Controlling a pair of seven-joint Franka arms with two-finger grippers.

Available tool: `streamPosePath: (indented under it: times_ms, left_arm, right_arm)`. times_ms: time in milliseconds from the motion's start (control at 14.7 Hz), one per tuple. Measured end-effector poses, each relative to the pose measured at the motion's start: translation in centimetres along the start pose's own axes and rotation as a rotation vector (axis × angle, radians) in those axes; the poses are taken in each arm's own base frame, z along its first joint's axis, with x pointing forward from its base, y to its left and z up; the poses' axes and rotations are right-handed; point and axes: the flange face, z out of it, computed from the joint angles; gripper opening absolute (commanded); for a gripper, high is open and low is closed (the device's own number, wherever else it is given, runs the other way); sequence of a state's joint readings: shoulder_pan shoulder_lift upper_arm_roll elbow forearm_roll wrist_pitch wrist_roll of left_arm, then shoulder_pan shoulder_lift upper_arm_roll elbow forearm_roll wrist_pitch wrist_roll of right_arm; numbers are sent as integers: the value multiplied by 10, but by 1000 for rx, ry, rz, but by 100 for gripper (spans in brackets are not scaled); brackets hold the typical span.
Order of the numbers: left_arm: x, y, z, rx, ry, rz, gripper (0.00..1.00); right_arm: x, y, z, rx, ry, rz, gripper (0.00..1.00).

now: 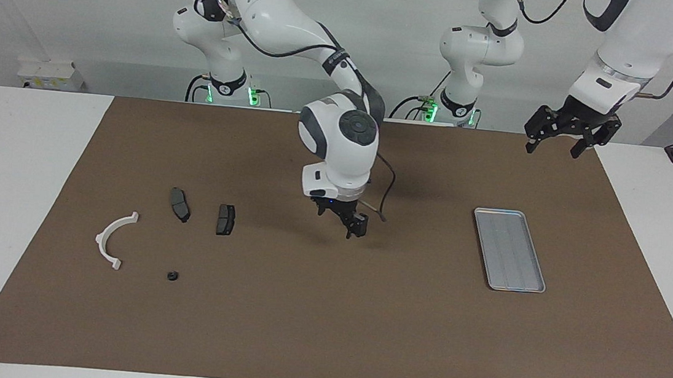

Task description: Pick bearing gear from pile to tray

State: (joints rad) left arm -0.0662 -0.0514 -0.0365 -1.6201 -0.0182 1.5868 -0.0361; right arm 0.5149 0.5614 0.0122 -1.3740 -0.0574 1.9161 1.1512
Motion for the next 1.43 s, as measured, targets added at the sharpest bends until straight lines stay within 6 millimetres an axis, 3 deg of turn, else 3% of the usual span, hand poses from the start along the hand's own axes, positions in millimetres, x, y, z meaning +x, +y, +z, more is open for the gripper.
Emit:
streamPosePath:
  times_ms: [136,273,545,750,955,1091,1432]
  left_arm:
    - [-4,35,19,-1,11,-22,100]
    - [-9,93,56,-13,52,-70,100]
    - [-21,216,150,39,85,-158,100]
    - [-24,274,214,57,68,-186,100]
    - [-13,312,271,69,88,-215,100]
    - [-4,320,298,51,96,-218,100]
    - [3,326,319,7,111,-230,100]
  right_arm:
    - [48,38,-27,-10,-18,-127,100]
    - [95,74,-35,-17,-30,-230,100]
    - [193,159,1,-16,-45,-313,100]
    - [232,201,33,-41,-35,-289,100]
    - [250,215,66,-51,-18,-270,100]
    - [257,220,87,-51,-20,-259,100]
    - [264,219,105,-33,6,-256,100]
